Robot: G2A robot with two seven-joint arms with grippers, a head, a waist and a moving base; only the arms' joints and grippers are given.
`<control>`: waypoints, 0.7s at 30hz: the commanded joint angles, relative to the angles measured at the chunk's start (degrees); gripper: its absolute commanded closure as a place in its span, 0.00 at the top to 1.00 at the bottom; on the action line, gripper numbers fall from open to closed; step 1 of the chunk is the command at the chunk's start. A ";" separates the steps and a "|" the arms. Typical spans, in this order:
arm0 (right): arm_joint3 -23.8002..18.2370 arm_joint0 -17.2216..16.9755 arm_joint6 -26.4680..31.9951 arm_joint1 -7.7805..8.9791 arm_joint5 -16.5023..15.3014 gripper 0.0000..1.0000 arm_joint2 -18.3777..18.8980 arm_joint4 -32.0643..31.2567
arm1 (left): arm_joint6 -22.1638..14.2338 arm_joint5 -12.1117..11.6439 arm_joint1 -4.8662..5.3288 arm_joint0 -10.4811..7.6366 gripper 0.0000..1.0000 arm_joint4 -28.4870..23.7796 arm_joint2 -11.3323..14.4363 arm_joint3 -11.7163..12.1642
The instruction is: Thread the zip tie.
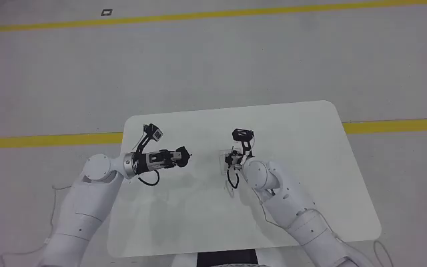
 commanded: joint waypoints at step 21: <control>-0.32 -0.94 1.31 -0.18 0.00 0.00 1.28 0.30 | 0.00 0.00 0.00 0.00 0.00 0.00 0.00 0.00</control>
